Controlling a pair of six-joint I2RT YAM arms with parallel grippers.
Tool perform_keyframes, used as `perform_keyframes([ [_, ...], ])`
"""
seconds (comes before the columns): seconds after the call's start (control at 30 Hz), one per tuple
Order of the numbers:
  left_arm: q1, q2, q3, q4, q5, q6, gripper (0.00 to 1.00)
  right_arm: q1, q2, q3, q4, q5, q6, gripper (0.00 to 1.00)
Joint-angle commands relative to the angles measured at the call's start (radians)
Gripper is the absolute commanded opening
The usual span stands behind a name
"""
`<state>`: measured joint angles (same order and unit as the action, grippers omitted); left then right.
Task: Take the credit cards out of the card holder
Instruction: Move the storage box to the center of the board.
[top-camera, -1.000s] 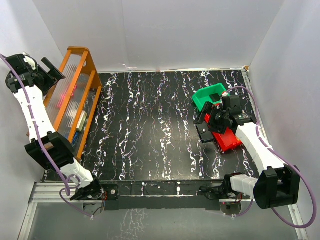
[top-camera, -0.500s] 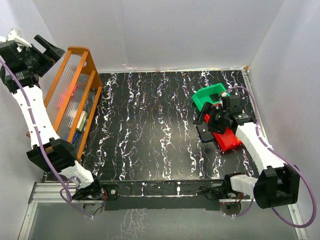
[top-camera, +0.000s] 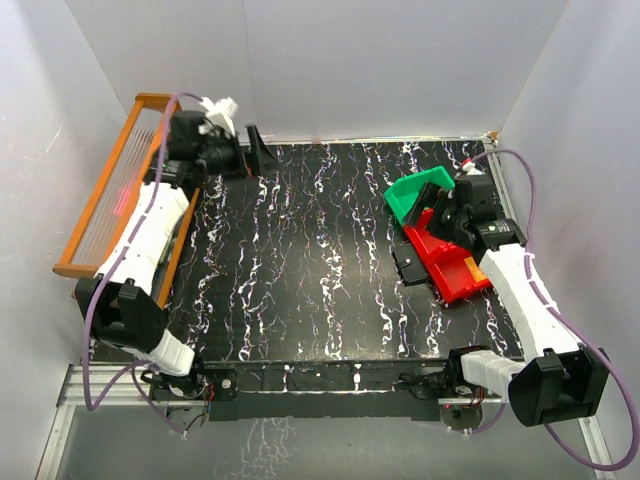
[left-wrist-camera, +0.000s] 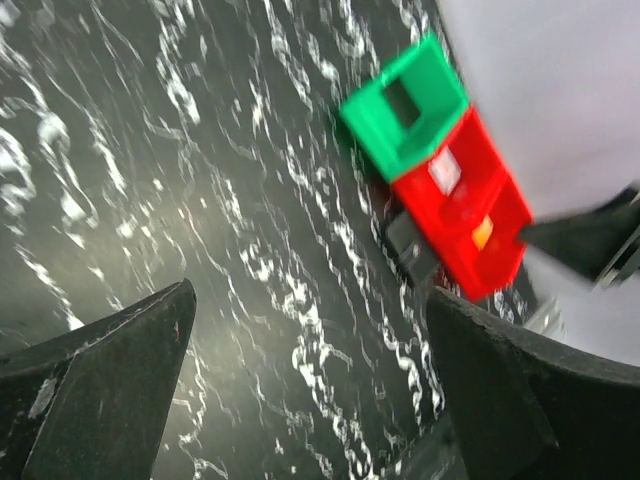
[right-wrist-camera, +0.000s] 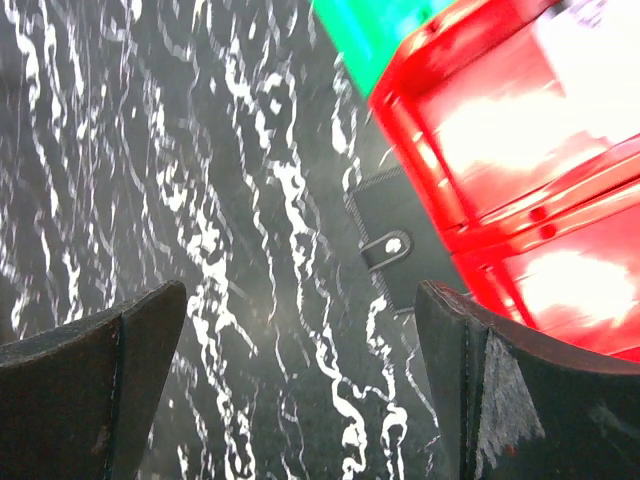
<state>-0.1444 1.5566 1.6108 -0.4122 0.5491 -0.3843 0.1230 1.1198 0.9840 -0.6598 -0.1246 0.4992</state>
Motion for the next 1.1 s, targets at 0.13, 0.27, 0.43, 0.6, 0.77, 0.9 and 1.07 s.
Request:
perform_keyframes([
  [0.13,-0.160,-0.177,-0.310,0.075,-0.069,0.039,0.99,-0.017,0.163,0.210,-0.060,0.361,0.016,0.98],
  [0.27,-0.228,-0.233,-0.452,0.121,-0.108,0.010,0.99,-0.020,0.234,0.217,-0.030,0.210,0.007,0.98],
  [0.43,-0.294,-0.269,-0.576,0.151,-0.157,-0.015,0.99,0.008,0.257,0.131,0.046,-0.137,-0.007,0.85],
  [0.6,-0.322,-0.287,-0.622,0.152,-0.203,-0.010,0.99,0.093,0.283,0.078,0.014,-0.008,0.004,0.80],
  [0.77,-0.322,-0.311,-0.643,0.149,-0.244,-0.013,0.99,0.105,0.317,0.037,0.021,0.098,-0.022,0.79],
  [0.9,-0.322,-0.356,-0.662,0.153,-0.339,-0.037,0.99,0.108,0.376,0.060,0.020,0.130,-0.048,0.79],
  [1.07,-0.322,-0.374,-0.664,0.143,-0.391,-0.063,0.99,0.121,0.424,0.072,0.056,0.108,-0.075,0.79],
])
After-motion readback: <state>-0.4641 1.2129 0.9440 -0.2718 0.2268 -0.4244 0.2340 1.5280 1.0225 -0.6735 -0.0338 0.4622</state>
